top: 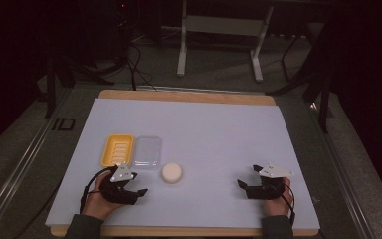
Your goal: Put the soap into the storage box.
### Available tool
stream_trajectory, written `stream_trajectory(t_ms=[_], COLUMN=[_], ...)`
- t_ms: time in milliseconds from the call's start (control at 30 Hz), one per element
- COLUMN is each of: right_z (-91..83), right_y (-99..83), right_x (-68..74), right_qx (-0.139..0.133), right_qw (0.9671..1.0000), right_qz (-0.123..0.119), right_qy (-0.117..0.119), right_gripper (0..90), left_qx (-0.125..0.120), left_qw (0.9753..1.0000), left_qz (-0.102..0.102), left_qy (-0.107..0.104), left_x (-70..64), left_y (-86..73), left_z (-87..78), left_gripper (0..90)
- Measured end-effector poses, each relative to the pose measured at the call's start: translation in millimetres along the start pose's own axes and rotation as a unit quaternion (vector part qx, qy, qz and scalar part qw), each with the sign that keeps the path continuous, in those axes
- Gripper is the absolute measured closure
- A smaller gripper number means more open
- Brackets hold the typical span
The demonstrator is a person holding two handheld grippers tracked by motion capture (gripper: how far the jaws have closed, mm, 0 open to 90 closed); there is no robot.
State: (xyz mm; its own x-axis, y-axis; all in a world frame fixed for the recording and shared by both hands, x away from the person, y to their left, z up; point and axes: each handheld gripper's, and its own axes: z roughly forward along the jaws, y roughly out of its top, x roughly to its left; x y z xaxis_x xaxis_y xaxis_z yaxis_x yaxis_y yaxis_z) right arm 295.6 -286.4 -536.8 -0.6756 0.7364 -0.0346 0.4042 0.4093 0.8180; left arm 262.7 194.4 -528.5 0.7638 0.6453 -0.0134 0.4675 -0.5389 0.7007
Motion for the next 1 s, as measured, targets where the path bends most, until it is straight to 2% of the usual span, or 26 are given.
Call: stream_trajectory(t_ms=[267,433,700,1000], right_z=[-0.5,-1.0,-1.3,-1.2], right_y=[-0.3,-0.4,-0.6,-0.5], right_x=[-0.1,-0.2,-0.6,-0.1], right_qx=[-0.004,-0.005,-0.008,-0.005], right_qw=[1.0,1.0,1.0,1.0], right_qz=[0.0,0.0,0.001,-0.001], right_qy=[-0.001,-0.002,-0.002,-0.003], right_gripper=[14.3,14.3,14.3,14.3], left_qx=[0.002,0.012,0.034,0.043], left_qw=[0.9999,0.9994,0.9974,0.9955], left_qz=[0.014,0.031,0.063,0.083], left_qy=[-0.004,-0.006,-0.013,-0.015], left_x=[2.7,2.7,0.2,0.5], left_y=[6.3,12.8,24.3,34.1], left_z=[-1.3,-0.4,3.9,5.1], left_gripper=[30.4,30.4,30.1,30.1])
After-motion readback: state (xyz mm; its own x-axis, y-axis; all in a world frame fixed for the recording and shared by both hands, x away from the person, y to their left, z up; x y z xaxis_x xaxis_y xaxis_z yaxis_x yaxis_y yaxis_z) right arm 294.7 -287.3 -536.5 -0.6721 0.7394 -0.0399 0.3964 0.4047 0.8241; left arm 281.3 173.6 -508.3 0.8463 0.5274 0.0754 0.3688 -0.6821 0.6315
